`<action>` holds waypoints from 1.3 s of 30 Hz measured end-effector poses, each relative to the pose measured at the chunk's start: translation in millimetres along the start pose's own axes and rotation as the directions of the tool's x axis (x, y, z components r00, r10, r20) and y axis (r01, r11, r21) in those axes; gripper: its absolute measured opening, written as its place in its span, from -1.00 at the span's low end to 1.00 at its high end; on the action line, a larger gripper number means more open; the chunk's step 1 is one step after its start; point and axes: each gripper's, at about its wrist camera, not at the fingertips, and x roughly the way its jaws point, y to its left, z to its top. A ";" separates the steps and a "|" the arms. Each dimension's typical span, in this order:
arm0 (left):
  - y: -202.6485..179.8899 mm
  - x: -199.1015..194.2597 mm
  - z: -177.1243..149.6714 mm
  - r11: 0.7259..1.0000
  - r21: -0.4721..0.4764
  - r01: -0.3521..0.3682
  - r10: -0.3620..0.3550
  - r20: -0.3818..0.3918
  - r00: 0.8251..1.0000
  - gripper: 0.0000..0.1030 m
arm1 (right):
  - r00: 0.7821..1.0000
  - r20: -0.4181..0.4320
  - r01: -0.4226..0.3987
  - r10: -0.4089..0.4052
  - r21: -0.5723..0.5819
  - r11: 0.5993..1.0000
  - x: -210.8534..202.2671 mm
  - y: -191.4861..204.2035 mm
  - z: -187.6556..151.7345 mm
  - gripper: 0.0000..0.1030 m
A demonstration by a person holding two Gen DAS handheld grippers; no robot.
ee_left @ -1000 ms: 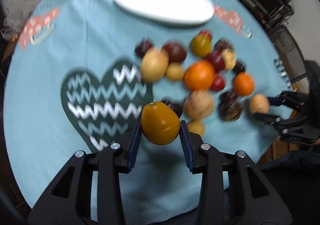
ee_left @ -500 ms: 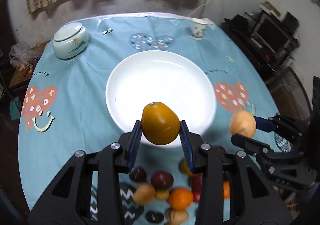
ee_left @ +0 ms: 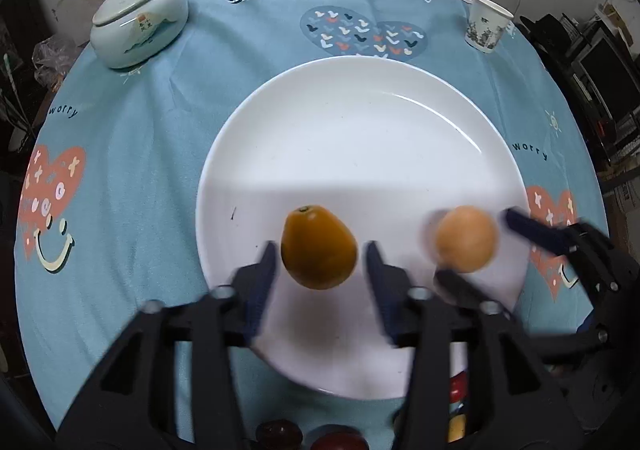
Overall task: Organize fruits
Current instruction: 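Carry both fruits over the white plate and open both tools to release, then grasp a small brown kiwi-like fruit with the left tool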
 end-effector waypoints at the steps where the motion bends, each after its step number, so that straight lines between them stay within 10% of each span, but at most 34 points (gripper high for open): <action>1: 1.3 -1.5 0.2 1.000 0.001 0.002 -0.002 0.012 1.000 0.14 | 0.999 0.025 0.027 -0.027 -0.007 1.000 -3.0 -0.4 -1.0 0.80; 11: 11.1 -71.9 -28.2 0.999 -0.011 0.040 -0.037 0.195 0.980 0.50 | 0.984 0.178 -0.009 0.001 0.044 0.999 -71.8 -6.4 -29.5 0.80; 18: 6.2 -138.3 -63.9 0.998 0.053 0.031 -0.048 0.356 0.933 0.63 | 0.907 0.407 0.044 -0.108 0.164 0.985 -172.1 -22.7 -78.3 0.81; 20: 2.7 -159.1 -72.8 0.996 0.075 0.039 -0.066 0.401 0.914 0.65 | 0.832 0.524 0.108 -0.183 0.172 0.979 -218.7 -18.0 -83.0 0.81; 22: -1.6 -175.8 -78.5 0.994 0.093 0.049 -0.085 0.434 0.897 0.70 | 0.712 0.656 0.165 -0.249 0.189 0.968 -275.7 -7.1 -89.2 0.97; 24: -8.3 -195.2 -84.9 0.991 0.121 0.063 -0.114 0.477 0.872 0.76 | 0.549 0.778 0.210 -0.306 0.226 0.951 -325.1 8.7 -101.6 0.97; 26: -13.8 -207.8 -90.2 0.988 0.145 0.058 -0.124 0.505 0.854 0.80 | 0.456 0.823 0.223 -0.339 0.263 0.939 -349.3 18.8 -113.0 0.97; 27: -14.6 -211.2 -92.7 0.987 0.151 0.049 -0.121 0.513 0.850 0.83 | 0.456 0.828 0.205 -0.326 0.259 0.944 -354.3 20.4 -114.8 0.97; 31: -10.5 -212.5 -111.7 0.984 0.175 -0.003 -0.088 0.511 0.855 0.84 | 0.638 0.736 0.184 -0.225 0.137 0.973 -329.9 26.3 -113.0 0.97; 39: 27.2 -171.8 -182.7 0.975 0.217 -0.047 -0.035 0.360 0.932 0.84 | 0.894 0.438 0.040 -0.095 0.134 0.990 -236.8 28.4 -155.1 0.97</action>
